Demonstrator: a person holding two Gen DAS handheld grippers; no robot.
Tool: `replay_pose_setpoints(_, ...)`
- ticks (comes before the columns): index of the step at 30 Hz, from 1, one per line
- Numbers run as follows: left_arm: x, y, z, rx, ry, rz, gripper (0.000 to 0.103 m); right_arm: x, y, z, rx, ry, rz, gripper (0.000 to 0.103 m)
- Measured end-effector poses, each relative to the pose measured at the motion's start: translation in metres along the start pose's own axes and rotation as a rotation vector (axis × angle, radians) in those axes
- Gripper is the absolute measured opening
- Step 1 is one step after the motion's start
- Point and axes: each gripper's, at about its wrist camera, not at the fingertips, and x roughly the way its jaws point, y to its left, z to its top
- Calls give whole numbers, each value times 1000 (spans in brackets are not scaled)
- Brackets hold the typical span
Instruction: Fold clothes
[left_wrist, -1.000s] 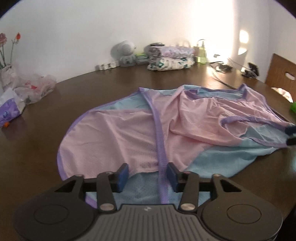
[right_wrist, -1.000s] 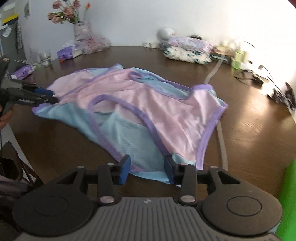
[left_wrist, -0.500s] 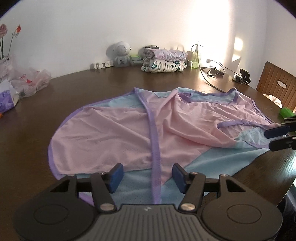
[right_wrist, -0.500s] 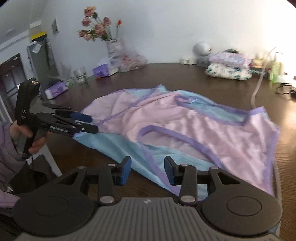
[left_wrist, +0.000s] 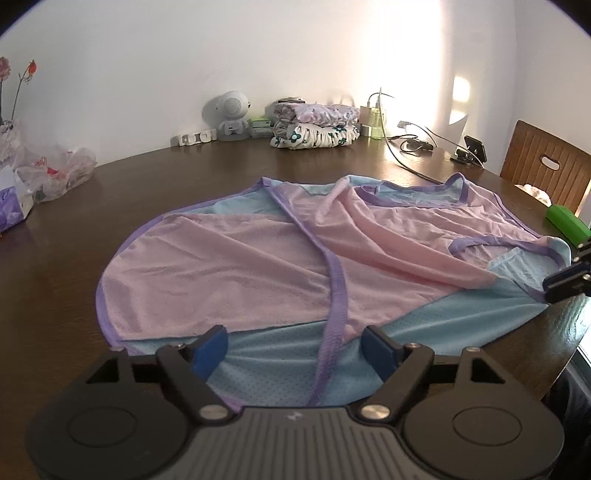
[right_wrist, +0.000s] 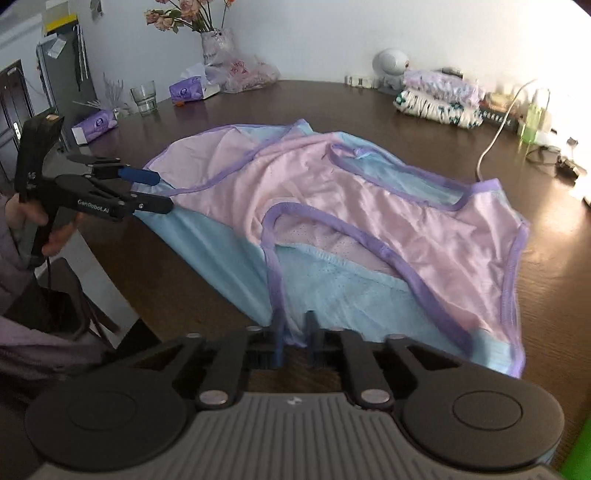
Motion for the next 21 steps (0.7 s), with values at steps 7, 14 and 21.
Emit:
replay_pose_setpoints(7,-16,0,-2,34,67,-39,79,24,-1,28,56,-109,-55,28)
replay_pose_setpoints(14,5,44,97,-38,-65,-132,74,56,-2,60,38,-121,-63,41)
replay_pose_setpoints(21,139,63,163,176,110,46,43,55,-38,93,57,-123,-225,43)
